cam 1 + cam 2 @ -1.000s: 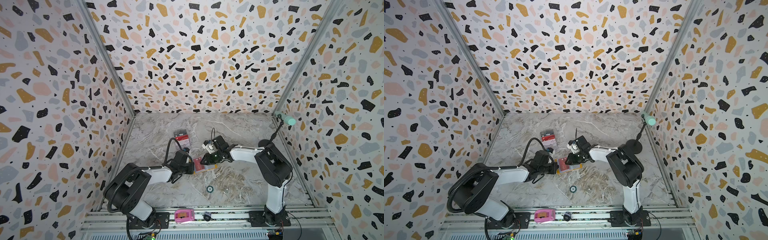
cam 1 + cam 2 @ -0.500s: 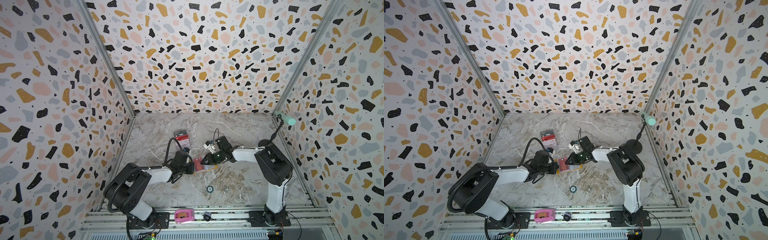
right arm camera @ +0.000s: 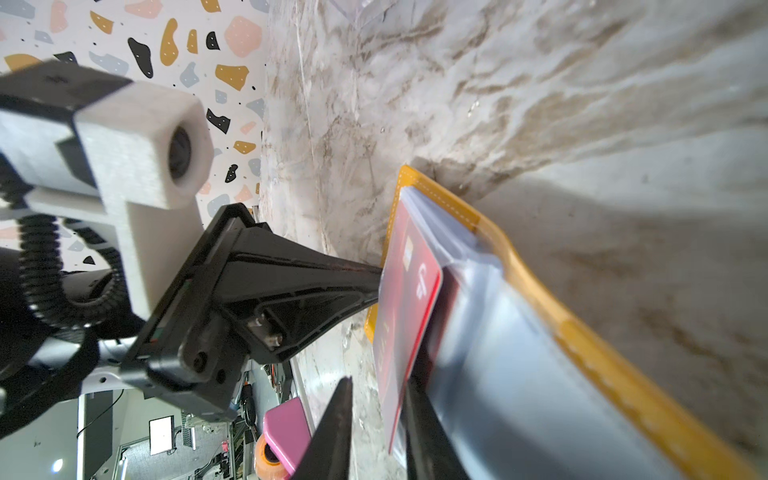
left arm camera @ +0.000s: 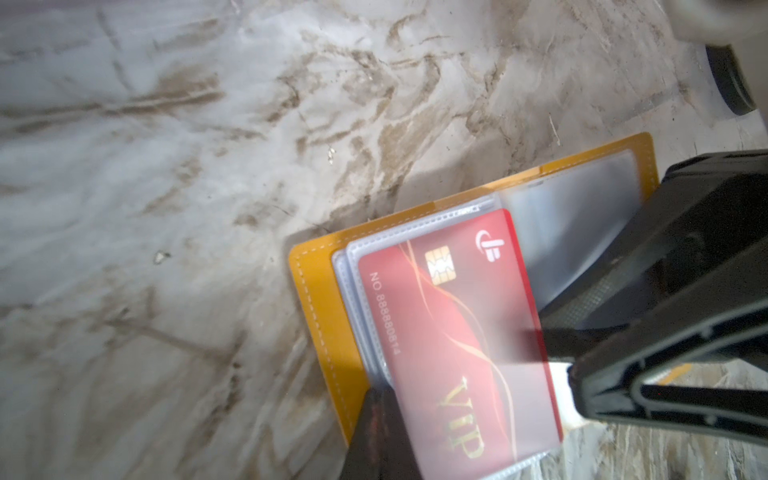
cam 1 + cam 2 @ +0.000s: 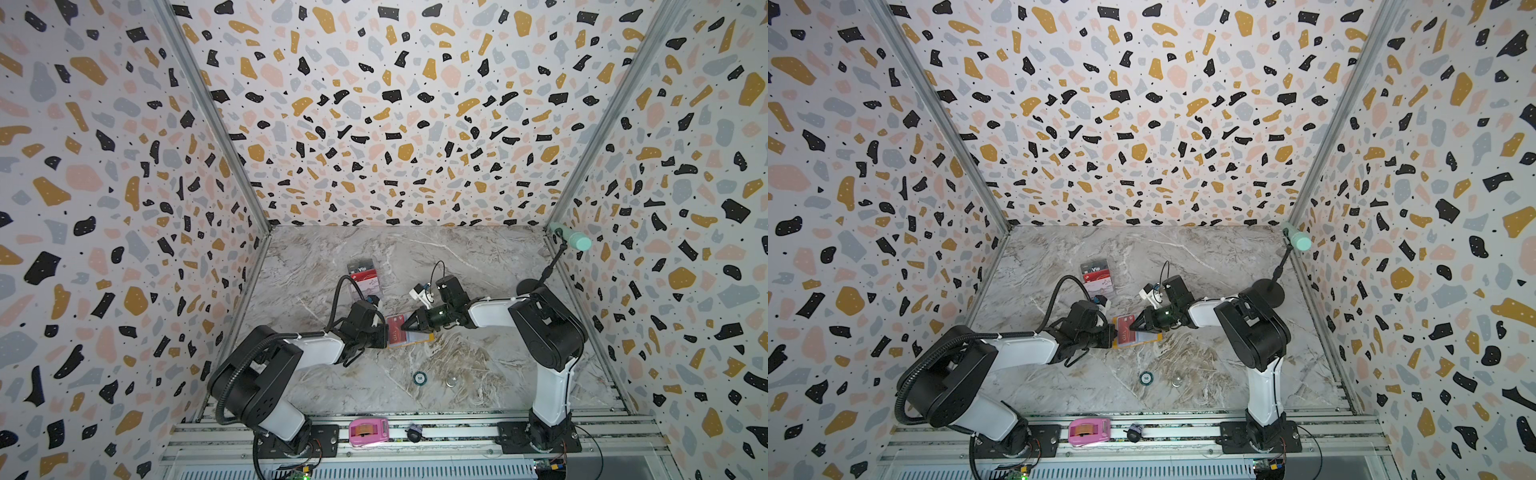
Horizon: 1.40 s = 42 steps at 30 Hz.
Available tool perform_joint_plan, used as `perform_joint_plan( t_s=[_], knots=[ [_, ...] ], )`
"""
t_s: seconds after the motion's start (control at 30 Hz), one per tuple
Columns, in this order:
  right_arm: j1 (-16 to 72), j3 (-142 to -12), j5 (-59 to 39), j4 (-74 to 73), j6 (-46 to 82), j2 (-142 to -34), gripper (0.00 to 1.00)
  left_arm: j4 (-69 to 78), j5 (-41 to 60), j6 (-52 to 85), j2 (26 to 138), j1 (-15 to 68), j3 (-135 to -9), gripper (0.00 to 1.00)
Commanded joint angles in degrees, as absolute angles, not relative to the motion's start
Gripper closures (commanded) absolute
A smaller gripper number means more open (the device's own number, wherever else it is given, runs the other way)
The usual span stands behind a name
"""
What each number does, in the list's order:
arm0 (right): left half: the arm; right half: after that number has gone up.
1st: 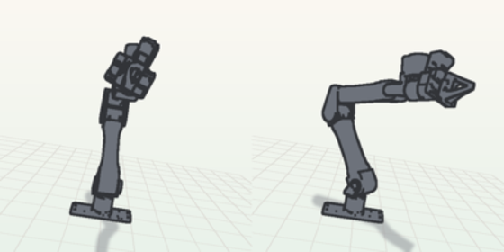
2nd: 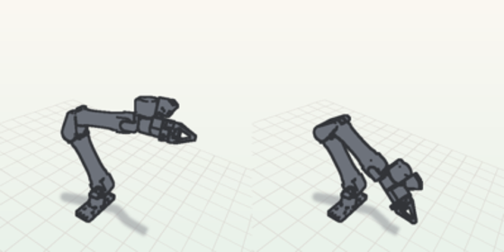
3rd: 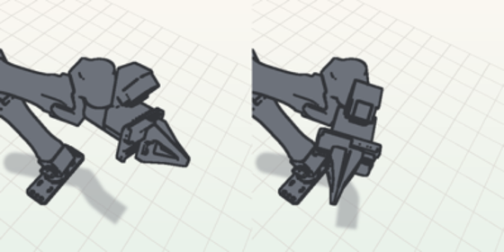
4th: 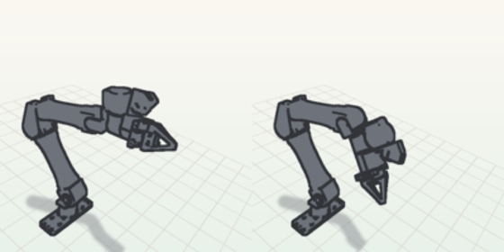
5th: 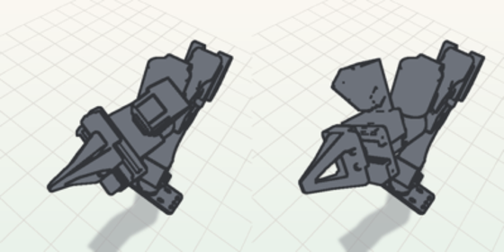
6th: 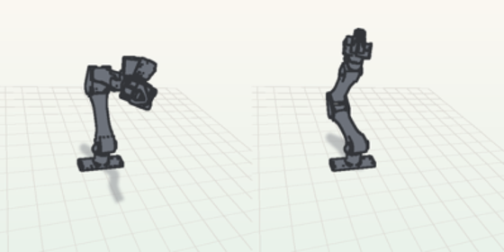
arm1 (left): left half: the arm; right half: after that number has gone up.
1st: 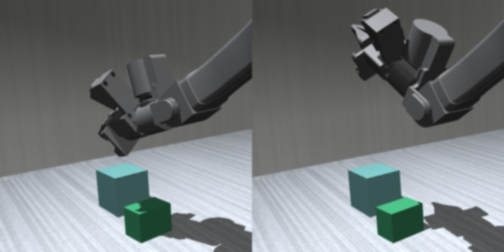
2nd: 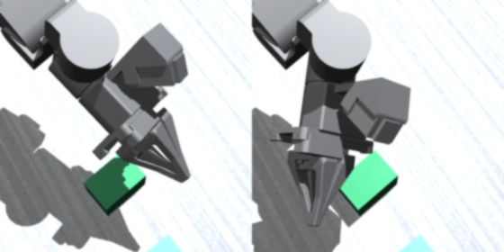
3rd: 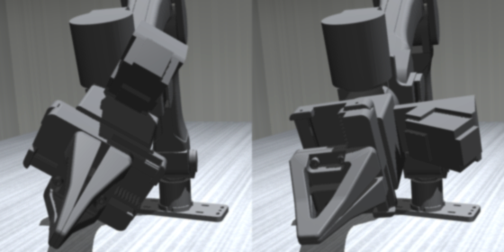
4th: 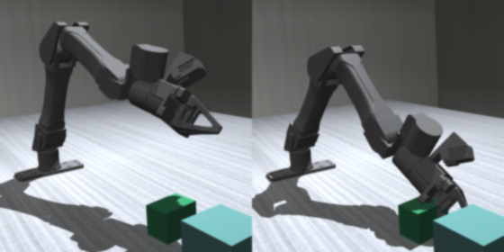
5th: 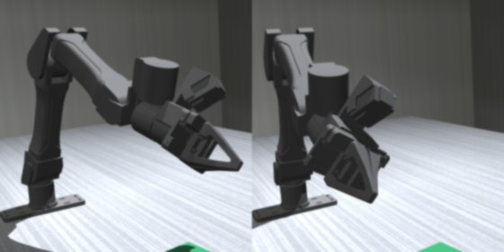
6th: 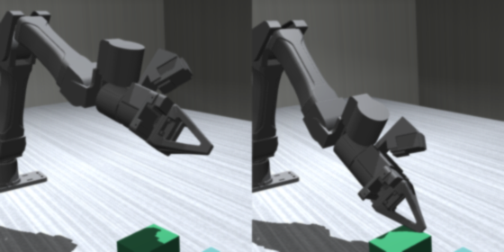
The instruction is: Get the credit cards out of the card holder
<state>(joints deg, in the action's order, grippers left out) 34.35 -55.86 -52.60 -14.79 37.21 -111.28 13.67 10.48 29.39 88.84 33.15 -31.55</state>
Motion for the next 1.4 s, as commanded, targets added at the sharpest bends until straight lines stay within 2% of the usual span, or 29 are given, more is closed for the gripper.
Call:
perform_joint_plan(
  t_s=[0.0, 0.57, 0.87, 1.37],
  knots=[
    [35.35, -55.94, -56.73, -17.07, 37.76, -111.1, 0.76, 9.38, 10.58, 29.27, 91.77, 33.4, -29.79, 1.0],
    [36.85, -63.89, -46.5, 1.17, 26.56, -112.15, 0.77, 9.91, 10.83, 29.29, 92.55, 33.4, -29.68, 1.0],
    [36.02, -63.68, -51.1, -0.64, 27.16, -110.96, 0.77, 10.1, 10.76, 29.38, 92.64, 33.4, -29.44, 1.0],
    [34.09, -67.08, -54.5, 5.16, 22.74, -112.49, 0.76, 10.46, 11.26, 29.44, 93.43, 33.4, -29.88, 1.0]
  ],
)
